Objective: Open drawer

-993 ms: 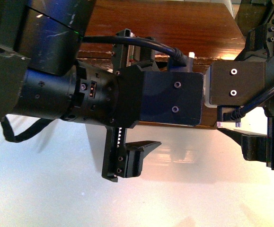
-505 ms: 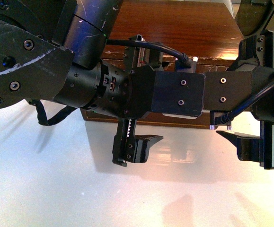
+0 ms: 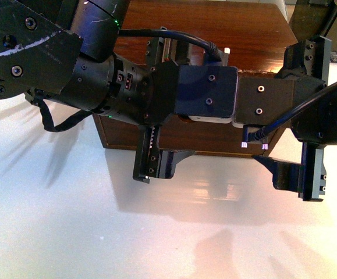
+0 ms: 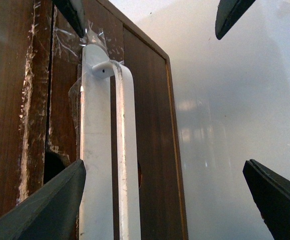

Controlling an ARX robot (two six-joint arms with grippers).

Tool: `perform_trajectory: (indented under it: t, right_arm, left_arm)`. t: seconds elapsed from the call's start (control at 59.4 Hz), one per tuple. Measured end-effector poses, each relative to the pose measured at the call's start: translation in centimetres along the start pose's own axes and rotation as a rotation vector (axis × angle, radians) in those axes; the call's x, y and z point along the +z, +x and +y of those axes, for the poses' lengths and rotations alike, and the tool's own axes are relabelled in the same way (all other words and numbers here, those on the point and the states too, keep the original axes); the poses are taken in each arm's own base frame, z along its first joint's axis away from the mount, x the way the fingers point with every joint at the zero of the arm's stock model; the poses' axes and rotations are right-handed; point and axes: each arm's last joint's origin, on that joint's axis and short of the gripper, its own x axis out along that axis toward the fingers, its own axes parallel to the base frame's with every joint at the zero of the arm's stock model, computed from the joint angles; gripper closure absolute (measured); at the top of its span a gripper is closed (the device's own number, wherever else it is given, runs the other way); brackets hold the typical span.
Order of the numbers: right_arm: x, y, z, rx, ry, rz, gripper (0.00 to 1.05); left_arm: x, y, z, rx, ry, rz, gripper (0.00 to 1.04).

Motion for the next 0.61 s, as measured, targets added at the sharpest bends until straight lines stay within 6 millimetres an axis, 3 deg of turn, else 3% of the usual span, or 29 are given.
perform_trajectory:
  t: [0.606]
  right_arm:
    - [0.5, 1.8, 0.5, 0.020, 0.006, -0.050, 0.09]
  left_arm:
    - [-1.3, -0.2, 0.0, 0.003, -0.025, 0.020, 0.08]
